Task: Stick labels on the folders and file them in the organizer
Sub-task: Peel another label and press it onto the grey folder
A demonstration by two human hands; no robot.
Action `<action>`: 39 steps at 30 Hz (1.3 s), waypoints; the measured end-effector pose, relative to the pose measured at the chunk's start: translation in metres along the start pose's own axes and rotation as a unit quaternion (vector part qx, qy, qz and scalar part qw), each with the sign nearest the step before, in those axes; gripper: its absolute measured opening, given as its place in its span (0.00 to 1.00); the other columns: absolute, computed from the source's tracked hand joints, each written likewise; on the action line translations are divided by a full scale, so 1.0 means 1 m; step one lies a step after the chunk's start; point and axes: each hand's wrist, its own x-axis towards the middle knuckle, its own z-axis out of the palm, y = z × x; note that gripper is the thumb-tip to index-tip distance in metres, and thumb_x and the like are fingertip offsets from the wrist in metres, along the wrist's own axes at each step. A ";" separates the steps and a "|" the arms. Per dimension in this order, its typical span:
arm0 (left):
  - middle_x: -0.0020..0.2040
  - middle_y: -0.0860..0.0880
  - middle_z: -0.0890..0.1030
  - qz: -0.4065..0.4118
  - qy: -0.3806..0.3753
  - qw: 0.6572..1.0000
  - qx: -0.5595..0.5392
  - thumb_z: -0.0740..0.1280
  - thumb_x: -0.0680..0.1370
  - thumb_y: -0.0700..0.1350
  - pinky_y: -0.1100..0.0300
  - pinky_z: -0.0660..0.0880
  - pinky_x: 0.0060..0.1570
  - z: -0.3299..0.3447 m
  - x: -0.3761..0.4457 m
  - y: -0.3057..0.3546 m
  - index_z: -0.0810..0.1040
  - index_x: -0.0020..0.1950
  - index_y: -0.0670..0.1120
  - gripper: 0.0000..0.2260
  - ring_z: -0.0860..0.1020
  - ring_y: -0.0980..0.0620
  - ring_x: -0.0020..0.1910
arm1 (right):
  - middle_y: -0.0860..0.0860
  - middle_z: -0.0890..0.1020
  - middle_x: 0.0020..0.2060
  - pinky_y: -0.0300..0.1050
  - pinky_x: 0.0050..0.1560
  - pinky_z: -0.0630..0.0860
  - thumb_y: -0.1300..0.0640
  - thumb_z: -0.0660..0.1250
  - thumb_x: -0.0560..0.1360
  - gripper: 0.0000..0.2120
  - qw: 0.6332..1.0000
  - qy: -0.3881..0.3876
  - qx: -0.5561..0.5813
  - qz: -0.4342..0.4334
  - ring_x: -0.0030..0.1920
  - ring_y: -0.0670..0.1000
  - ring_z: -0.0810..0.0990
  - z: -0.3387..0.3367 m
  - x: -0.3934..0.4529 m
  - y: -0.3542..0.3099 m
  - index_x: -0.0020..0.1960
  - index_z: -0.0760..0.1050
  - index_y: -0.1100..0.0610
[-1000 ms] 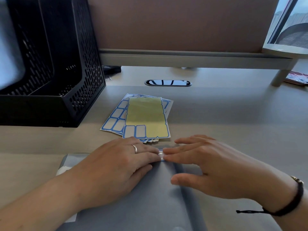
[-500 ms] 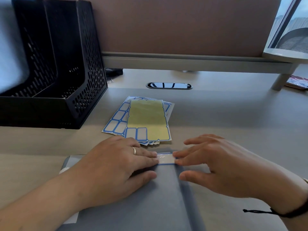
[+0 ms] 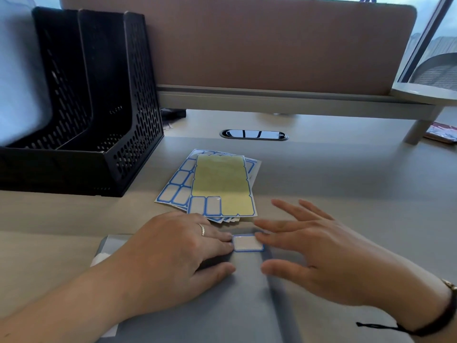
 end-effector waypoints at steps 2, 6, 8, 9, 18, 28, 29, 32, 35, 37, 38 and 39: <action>0.56 0.64 0.83 -0.004 0.000 1.000 -0.004 0.64 0.77 0.61 0.54 0.81 0.44 0.000 0.000 0.000 0.85 0.54 0.58 0.14 0.82 0.58 0.52 | 0.24 0.58 0.72 0.43 0.78 0.45 0.23 0.42 0.71 0.32 0.999 0.032 0.004 0.008 0.77 0.36 0.44 -0.003 -0.002 0.003 0.69 0.67 0.30; 0.56 0.64 0.82 -0.010 -0.013 1.000 -0.011 0.64 0.77 0.62 0.56 0.80 0.44 -0.001 -0.001 0.001 0.83 0.55 0.58 0.14 0.80 0.59 0.52 | 0.38 0.73 0.53 0.41 0.58 0.69 0.26 0.47 0.75 0.29 0.996 0.088 -0.006 0.010 0.56 0.44 0.71 0.004 0.000 -0.011 0.68 0.71 0.36; 0.55 0.63 0.81 -0.012 -0.019 1.000 -0.004 0.63 0.77 0.63 0.55 0.79 0.45 -0.001 0.000 0.002 0.81 0.58 0.58 0.15 0.79 0.58 0.51 | 0.41 0.70 0.45 0.41 0.50 0.68 0.26 0.46 0.76 0.30 0.995 0.096 -0.031 0.005 0.47 0.46 0.69 0.010 0.003 -0.019 0.70 0.69 0.38; 0.55 0.62 0.80 -0.016 -0.023 1.000 0.003 0.62 0.78 0.63 0.56 0.79 0.45 -0.001 0.001 0.002 0.79 0.60 0.58 0.16 0.78 0.58 0.51 | 0.42 0.69 0.44 0.41 0.49 0.67 0.26 0.45 0.76 0.31 0.995 0.089 -0.039 0.006 0.46 0.46 0.69 0.012 0.005 -0.022 0.71 0.68 0.37; 0.57 0.60 0.69 -0.052 -0.081 0.995 0.013 0.49 0.80 0.68 0.59 0.71 0.58 0.001 0.000 0.003 0.61 0.75 0.64 0.25 0.70 0.56 0.54 | 0.44 0.72 0.42 0.44 0.49 0.72 0.24 0.43 0.71 0.33 0.996 0.061 -0.019 0.058 0.48 0.44 0.72 -0.008 -0.007 0.000 0.63 0.73 0.37; 0.54 0.59 0.71 -0.046 -0.081 0.996 0.012 0.52 0.79 0.68 0.57 0.74 0.57 -0.001 0.002 0.000 0.72 0.70 0.62 0.24 0.71 0.55 0.55 | 0.41 0.69 0.34 0.40 0.39 0.66 0.25 0.52 0.73 0.23 0.999 0.028 0.041 0.015 0.40 0.43 0.68 -0.005 -0.008 -0.009 0.65 0.67 0.28; 0.54 0.59 0.72 -0.043 -0.071 0.996 0.019 0.53 0.79 0.68 0.57 0.75 0.55 -0.001 0.002 0.000 0.75 0.68 0.61 0.23 0.72 0.55 0.54 | 0.39 0.71 0.34 0.37 0.37 0.65 0.25 0.51 0.72 0.21 0.998 0.032 0.050 0.028 0.39 0.42 0.68 -0.007 -0.009 -0.004 0.63 0.67 0.26; 0.53 0.58 0.75 -0.027 -0.043 0.998 0.026 0.57 0.79 0.66 0.55 0.77 0.51 0.000 0.001 -0.001 0.79 0.64 0.59 0.21 0.75 0.54 0.53 | 0.36 0.73 0.32 0.36 0.37 0.67 0.24 0.51 0.70 0.21 0.996 0.040 0.061 0.052 0.39 0.42 0.73 -0.011 -0.011 0.000 0.58 0.71 0.26; 0.54 0.58 0.76 -0.005 -0.040 0.999 0.015 0.58 0.79 0.64 0.56 0.76 0.51 0.000 0.001 0.000 0.78 0.63 0.61 0.17 0.75 0.54 0.53 | 0.35 0.73 0.34 0.36 0.36 0.64 0.23 0.49 0.69 0.28 0.996 0.073 0.046 0.034 0.36 0.40 0.70 -0.007 -0.009 -0.002 0.62 0.71 0.31; 0.53 0.57 0.75 0.018 -0.049 0.998 0.020 0.58 0.81 0.62 0.59 0.73 0.50 0.001 0.002 0.000 0.76 0.65 0.63 0.16 0.74 0.54 0.52 | 0.33 0.72 0.38 0.35 0.38 0.62 0.24 0.52 0.70 0.30 0.997 0.070 0.041 0.019 0.43 0.41 0.70 -0.002 -0.005 -0.010 0.70 0.63 0.30; 0.53 0.57 0.75 0.029 -0.052 0.998 0.022 0.58 0.81 0.61 0.59 0.73 0.49 0.001 0.002 0.000 0.76 0.65 0.63 0.15 0.74 0.55 0.51 | 0.37 0.71 0.39 0.36 0.40 0.61 0.25 0.53 0.71 0.30 0.998 0.062 0.028 0.009 0.48 0.43 0.71 0.001 -0.004 -0.013 0.72 0.59 0.30; 0.52 0.57 0.75 0.035 -0.053 0.998 0.020 0.58 0.81 0.61 0.59 0.73 0.47 0.001 0.003 0.000 0.76 0.65 0.63 0.15 0.73 0.55 0.50 | 0.39 0.69 0.38 0.38 0.42 0.61 0.25 0.52 0.72 0.30 0.998 0.054 0.013 0.002 0.50 0.45 0.71 0.004 -0.003 -0.016 0.73 0.57 0.29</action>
